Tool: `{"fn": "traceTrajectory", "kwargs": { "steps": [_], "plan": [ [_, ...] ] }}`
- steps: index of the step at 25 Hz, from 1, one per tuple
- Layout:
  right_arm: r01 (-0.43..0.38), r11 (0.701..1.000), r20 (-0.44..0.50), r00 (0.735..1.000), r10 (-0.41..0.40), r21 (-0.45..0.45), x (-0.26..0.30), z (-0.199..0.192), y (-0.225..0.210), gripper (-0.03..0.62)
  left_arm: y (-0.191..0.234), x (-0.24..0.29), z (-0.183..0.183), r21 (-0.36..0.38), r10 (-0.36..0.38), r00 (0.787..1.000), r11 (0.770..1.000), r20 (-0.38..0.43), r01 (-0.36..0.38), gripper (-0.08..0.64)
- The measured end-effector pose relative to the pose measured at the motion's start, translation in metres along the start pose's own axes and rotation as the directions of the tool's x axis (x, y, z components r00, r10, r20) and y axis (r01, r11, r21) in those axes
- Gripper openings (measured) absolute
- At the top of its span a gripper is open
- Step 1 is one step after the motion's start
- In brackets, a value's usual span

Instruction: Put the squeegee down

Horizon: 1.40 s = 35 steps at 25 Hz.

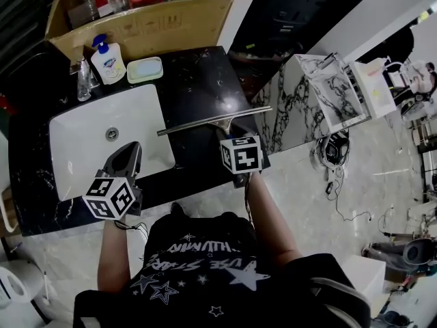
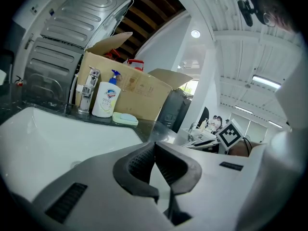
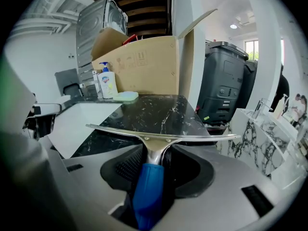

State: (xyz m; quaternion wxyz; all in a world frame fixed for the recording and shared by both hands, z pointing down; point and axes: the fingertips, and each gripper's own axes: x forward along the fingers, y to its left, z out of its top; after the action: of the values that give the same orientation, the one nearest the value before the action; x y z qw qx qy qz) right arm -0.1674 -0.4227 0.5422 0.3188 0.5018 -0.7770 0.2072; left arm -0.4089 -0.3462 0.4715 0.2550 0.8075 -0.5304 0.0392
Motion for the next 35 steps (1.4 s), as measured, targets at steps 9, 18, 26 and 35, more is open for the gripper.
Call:
{"fn": "traceTrajectory", "kwargs": {
  "steps": [9, 18, 26, 35],
  "plan": [
    [-0.101, 0.994, 0.051, 0.993, 0.103, -0.034, -0.027, 0.004, -0.007, 0.169, -0.034, -0.019, 0.003, 0.001, 0.090, 0.994, 0.996, 0.060, -0.090, 0.018],
    [-0.194, 0.978, 0.184, 0.961, 0.205, -0.076, -0.069, 0.022, -0.025, 0.151, -0.086, -0.044, -0.012, -0.016, 0.177, 0.979, 0.984, 0.103, -0.176, 0.018],
    [-0.308, 0.935, 0.197, 0.919, 0.341, -0.178, -0.104, 0.009, -0.021, 0.075, -0.135, -0.064, -0.031, -0.036, 0.239, 0.960, 0.971, 0.143, -0.236, 0.019],
    [-0.350, 0.903, 0.217, 0.889, 0.404, -0.247, -0.142, -0.017, -0.036, 0.057, -0.190, -0.087, -0.066, -0.068, 0.305, 0.936, 0.952, 0.178, -0.298, 0.019]
  ]
}}
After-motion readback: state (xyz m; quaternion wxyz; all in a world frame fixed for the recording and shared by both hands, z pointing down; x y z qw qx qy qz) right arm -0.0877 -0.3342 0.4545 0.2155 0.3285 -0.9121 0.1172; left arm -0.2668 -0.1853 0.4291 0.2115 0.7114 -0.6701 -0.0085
